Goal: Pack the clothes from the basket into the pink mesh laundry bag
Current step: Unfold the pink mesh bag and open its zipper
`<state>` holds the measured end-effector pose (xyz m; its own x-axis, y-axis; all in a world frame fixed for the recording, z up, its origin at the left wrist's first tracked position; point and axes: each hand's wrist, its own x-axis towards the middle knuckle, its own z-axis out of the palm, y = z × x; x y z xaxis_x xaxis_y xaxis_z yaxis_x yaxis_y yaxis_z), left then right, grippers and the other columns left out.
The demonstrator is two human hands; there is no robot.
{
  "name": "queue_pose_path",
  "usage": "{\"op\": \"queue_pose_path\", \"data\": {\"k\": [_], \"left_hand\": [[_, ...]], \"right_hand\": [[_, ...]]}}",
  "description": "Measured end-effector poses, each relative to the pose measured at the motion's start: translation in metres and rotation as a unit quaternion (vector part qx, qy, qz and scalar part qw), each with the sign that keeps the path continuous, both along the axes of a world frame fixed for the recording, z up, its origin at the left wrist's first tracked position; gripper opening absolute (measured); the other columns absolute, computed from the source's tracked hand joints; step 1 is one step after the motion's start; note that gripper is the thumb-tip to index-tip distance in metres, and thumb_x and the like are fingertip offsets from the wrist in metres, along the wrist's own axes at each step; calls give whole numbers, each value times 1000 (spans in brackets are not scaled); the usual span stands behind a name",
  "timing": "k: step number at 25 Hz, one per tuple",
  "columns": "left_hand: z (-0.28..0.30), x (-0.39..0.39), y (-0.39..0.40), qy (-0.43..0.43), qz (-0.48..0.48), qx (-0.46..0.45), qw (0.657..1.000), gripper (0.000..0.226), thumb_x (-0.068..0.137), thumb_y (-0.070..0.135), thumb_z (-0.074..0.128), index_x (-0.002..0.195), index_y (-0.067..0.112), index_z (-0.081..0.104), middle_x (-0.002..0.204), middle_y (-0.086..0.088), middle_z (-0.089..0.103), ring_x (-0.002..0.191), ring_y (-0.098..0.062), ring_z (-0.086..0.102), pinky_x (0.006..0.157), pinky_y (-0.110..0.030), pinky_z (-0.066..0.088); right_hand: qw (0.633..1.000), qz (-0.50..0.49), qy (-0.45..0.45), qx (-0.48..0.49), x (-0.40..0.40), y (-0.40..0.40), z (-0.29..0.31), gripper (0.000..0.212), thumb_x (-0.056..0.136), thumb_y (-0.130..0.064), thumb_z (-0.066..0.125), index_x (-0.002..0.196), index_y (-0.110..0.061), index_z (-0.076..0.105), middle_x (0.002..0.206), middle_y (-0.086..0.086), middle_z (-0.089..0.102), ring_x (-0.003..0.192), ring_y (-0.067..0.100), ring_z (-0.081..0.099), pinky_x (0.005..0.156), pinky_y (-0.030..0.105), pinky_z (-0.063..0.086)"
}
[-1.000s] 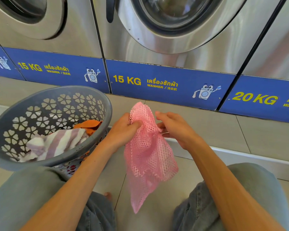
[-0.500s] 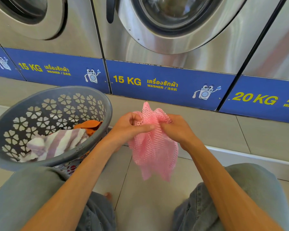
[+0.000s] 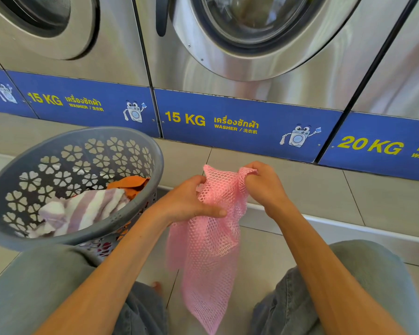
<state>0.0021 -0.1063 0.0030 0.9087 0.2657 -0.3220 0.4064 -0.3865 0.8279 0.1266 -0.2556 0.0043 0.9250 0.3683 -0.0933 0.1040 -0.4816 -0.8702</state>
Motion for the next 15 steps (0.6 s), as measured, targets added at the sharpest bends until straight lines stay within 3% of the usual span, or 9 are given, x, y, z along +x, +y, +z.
{"op": "queue_pose_path", "data": {"k": [3,5,8,12,15], "left_hand": [[-3,-1,5,-10,-11,27,1000,78,75,31,82,142,33,43,133,11,61,115,-13,62,101,-44,51],[-2,-1,11,-26,16,40,999,55,86,25,71,137,32,51,130,9,63,117,-14,61,102,-43,49],[4,-1,17,-38,66,38,996,13,94,31,58,104,34,65,109,11,68,105,-14,63,93,-39,51],[8,-1,19,-89,145,-20,985,16,99,27,50,85,31,56,91,15,59,91,-10,58,73,-27,43],[8,0,17,-99,180,-96,974,5,99,28,52,97,23,54,94,13,57,86,-3,54,73,-27,42]], "right_hand": [[999,-26,8,28,5,-3,3,16,95,-15,56,98,-9,70,91,3,67,86,20,59,65,29,44],[998,-50,-1,43,8,-6,6,19,95,-14,55,95,-2,69,86,10,65,82,21,55,67,37,45],[994,-87,-9,65,14,-13,11,17,97,-10,50,98,-4,66,86,8,62,80,19,53,63,33,43],[990,-106,-7,90,17,-16,13,16,98,-9,48,101,-7,64,86,2,59,78,15,52,61,28,42],[997,-68,-4,49,13,-13,9,15,95,-6,49,92,-8,63,80,1,56,73,15,50,60,30,39]]}}
